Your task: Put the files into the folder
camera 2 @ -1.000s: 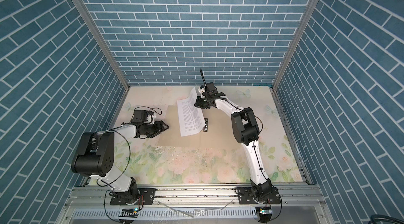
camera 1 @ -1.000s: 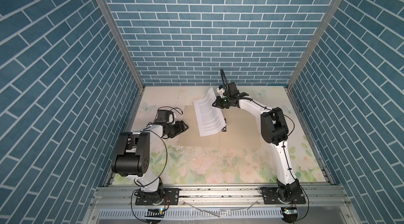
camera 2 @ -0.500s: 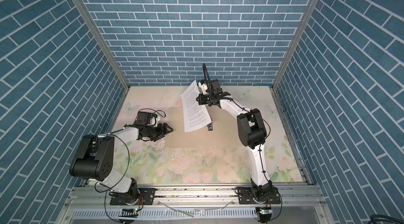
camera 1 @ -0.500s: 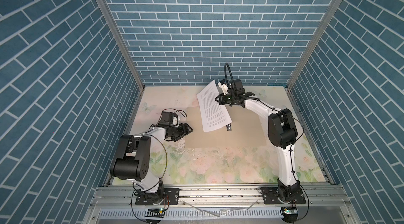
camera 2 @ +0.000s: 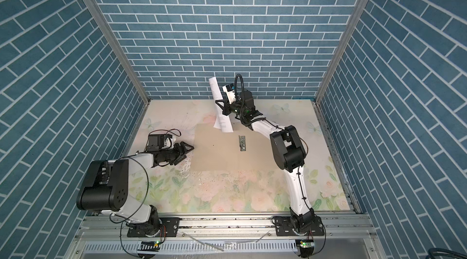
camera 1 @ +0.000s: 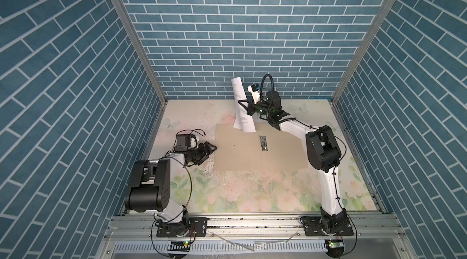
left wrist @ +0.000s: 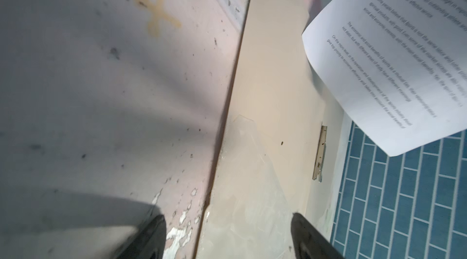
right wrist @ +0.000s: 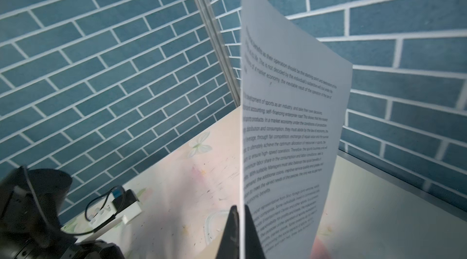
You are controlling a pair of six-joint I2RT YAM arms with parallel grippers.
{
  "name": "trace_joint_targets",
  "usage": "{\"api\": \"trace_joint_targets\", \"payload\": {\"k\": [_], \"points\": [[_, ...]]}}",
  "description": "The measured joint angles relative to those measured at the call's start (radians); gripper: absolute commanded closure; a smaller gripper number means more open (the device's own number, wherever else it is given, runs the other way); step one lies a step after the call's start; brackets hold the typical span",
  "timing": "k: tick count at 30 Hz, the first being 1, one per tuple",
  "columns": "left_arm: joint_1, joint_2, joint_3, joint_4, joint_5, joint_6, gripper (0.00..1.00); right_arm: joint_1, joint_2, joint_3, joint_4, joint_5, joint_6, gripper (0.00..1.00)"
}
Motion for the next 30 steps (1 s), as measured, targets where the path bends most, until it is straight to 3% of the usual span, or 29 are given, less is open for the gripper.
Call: {"api": "trace_joint_targets", "payload": {"k": [7, 14, 21, 30], "points": [[0.001, 0.054, 0.006, 0.078, 0.073, -0.023, 0.24, 0.001, 0.043, -0.002, 0.080, -0.129, 0.017, 1.00], [0.001, 0.067, 0.008, 0.089, 0.095, -0.028, 0.25, -0.002, 0.046, -0.031, 0.204, -0.179, 0.113, 1.00], [0.003, 0.087, 0.010, 0.117, 0.119, -0.031, 0.26, -0.014, 0.046, -0.071, 0.204, -0.157, 0.144, 1.00], [0.003, 0.116, 0.010, 0.166, 0.143, -0.041, 0.27, -0.034, 0.039, -0.086, 0.068, -0.051, 0.156, 1.00]]}}
